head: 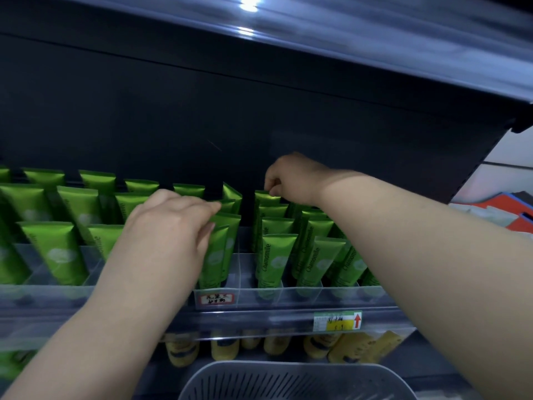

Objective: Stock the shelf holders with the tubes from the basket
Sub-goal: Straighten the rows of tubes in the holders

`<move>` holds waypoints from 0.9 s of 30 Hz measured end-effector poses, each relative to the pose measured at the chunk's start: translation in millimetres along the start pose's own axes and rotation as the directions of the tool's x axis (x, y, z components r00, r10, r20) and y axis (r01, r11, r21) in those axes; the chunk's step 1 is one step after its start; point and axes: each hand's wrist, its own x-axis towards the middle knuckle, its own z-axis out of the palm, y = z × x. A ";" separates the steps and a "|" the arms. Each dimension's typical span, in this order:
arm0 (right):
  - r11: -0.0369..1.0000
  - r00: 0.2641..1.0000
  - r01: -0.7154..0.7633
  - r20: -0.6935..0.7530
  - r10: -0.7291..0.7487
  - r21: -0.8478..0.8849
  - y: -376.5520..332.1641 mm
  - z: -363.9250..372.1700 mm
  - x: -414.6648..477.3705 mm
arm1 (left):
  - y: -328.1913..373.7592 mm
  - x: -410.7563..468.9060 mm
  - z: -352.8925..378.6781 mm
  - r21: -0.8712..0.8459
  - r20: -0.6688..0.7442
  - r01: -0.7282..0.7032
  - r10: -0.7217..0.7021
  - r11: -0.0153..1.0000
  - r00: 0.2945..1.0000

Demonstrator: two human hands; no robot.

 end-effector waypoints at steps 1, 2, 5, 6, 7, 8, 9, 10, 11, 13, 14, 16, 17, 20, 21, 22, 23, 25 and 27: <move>1.000 1.000 0.004 -0.007 -0.004 -0.020 -1.0 -1.0 0.2 | -0.3 -0.2 -0.7 0.005 -0.003 -0.004 0.004 1.000 1.000; 0.999 1.000 0.011 -0.015 -0.012 -0.036 -2.1 -2.0 0.0 | -0.7 -0.6 -1.2 0.009 -0.004 -0.006 0.006 1.000 1.000; 0.998 0.999 0.026 -0.019 -0.027 -0.066 -5.6 -2.3 -1.0 | -1.9 -1.7 -1.6 0.015 0.000 -0.011 0.011 1.000 1.000; 0.998 1.000 0.019 -0.017 -0.020 -0.066 -5.8 -1.3 -1.8 | -2.1 -1.9 -1.5 0.015 0.003 -0.010 0.010 1.000 1.000; 0.998 1.000 0.010 -0.018 -0.011 -0.058 -5.4 -0.6 -1.9 | -2.5 -1.9 -1.3 0.014 0.007 -0.007 0.006 1.000 1.000; 0.999 1.000 0.000 -0.018 -0.001 -0.048 -4.4 -0.2 -2.2 | -2.5 -1.8 -1.4 0.013 0.009 -0.002 0.002 1.000 1.000; 0.999 1.000 -0.009 -0.019 0.008 -0.036 -3.3 -0.3 -2.4 | -2.7 -1.8 -1.3 0.011 0.009 0.000 0.000 1.000 1.000; 1.000 1.000 -0.017 -0.020 0.017 -0.025 -2.2 -0.5 -2.7 | -2.6 -1.7 -1.4 0.010 0.008 0.001 -0.001 1.000 1.000; 1.000 1.000 -0.026 -0.018 0.026 -0.014 -1.0 -0.9 -3.1 | -2.6 -1.7 -1.5 0.006 0.007 0.001 -0.001 1.000 1.000; 0.999 0.999 -0.040 -0.014 0.040 0.001 0.5 -1.2 -4.1 | -2.6 -1.9 -2.0 0.000 0.003 0.001 -0.001 1.000 1.000; 0.999 0.999 -0.041 -0.012 0.041 0.007 0.6 -1.4 -4.9 | -2.3 -2.0 -2.4 -0.001 0.001 0.001 -0.001 1.000 1.000; 0.999 0.999 -0.042 -0.003 0.042 0.014 0.3 -1.5 -6.1 | -1.8 -1.9 -2.9 0.000 -0.005 0.000 0.000 1.000 1.000; 0.999 0.999 -0.044 0.003 0.044 0.013 0.0 -1.7 -6.6 | -1.6 -2.0 -3.3 0.000 -0.008 -0.002 0.002 1.000 1.000; 0.998 0.998 -0.055 0.017 0.055 0.005 -1.7 -1.8 -8.3 | -1.7 -2.5 -5.0 -0.003 -0.020 -0.001 0.001 1.000 1.000; 0.998 0.998 -0.061 0.016 0.061 0.007 -2.3 -2.1 -8.7 | -1.8 -2.8 -5.5 -0.004 -0.022 0.000 0.000 1.000 1.000; 0.998 0.998 -0.066 0.008 0.066 0.015 -3.5 -2.6 -9.3 | -2.0 -3.2 -6.1 -0.003 -0.025 0.000 0.000 1.000 1.000; 0.997 0.998 -0.070 -0.007 0.070 0.026 -5.1 -3.7 -9.5 | -2.4 -3.2 -6.4 -0.003 -0.029 0.001 -0.001 1.000 1.000; 0.997 0.997 -0.062 -0.053 0.064 0.042 -10.2 -7.0 -10.3 | -3.7 -2.9 -6.8 -0.006 -0.034 0.005 -0.005 1.000 0.999; 0.997 0.996 -0.033 -0.086 0.038 0.065 -18.9 -11.1 -11.8 | -5.5 -2.9 -6.4 -0.007 -0.035 0.010 -0.010 1.000 0.999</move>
